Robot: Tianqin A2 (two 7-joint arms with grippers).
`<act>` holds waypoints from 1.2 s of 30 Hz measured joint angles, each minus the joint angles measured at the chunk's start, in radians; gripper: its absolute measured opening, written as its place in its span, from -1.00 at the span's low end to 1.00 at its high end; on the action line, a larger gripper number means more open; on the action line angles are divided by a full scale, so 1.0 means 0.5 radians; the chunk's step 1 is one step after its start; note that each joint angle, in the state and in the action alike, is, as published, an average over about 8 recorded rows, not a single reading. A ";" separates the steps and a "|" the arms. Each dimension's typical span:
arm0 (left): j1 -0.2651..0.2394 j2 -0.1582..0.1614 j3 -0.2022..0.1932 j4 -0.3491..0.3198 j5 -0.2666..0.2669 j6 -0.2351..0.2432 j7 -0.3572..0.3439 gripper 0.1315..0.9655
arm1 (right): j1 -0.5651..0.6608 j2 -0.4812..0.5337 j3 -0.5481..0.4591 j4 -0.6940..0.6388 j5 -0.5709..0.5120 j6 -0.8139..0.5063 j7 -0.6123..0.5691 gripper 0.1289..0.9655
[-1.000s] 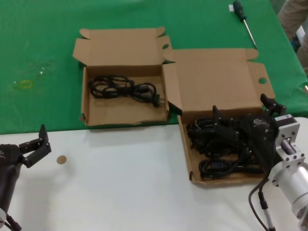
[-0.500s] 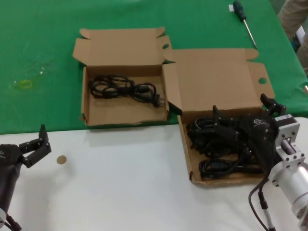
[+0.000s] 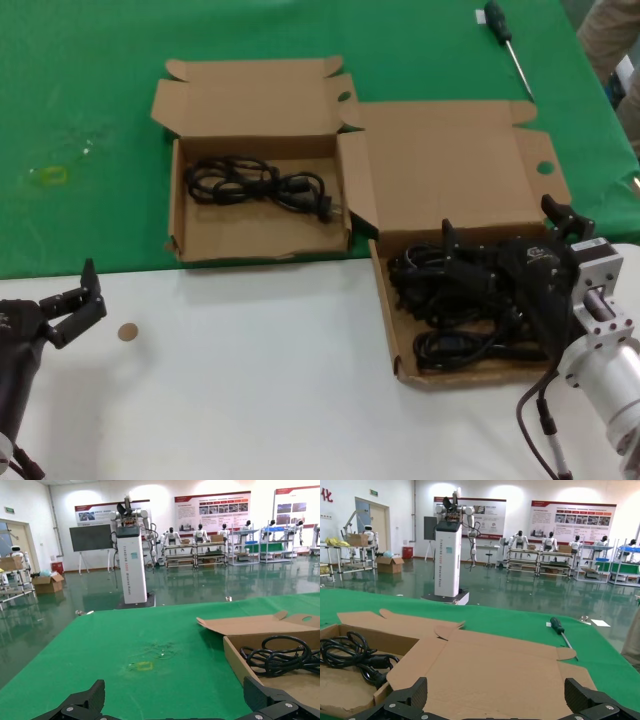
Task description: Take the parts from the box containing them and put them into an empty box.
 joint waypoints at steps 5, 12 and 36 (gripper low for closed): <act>0.000 0.000 0.000 0.000 0.000 0.000 0.000 1.00 | 0.000 0.000 0.000 0.000 0.000 0.000 0.000 1.00; 0.000 0.000 0.000 0.000 0.000 0.000 0.000 1.00 | 0.000 0.000 0.000 0.000 0.000 0.000 0.000 1.00; 0.000 0.000 0.000 0.000 0.000 0.000 0.000 1.00 | 0.000 0.000 0.000 0.000 0.000 0.000 0.000 1.00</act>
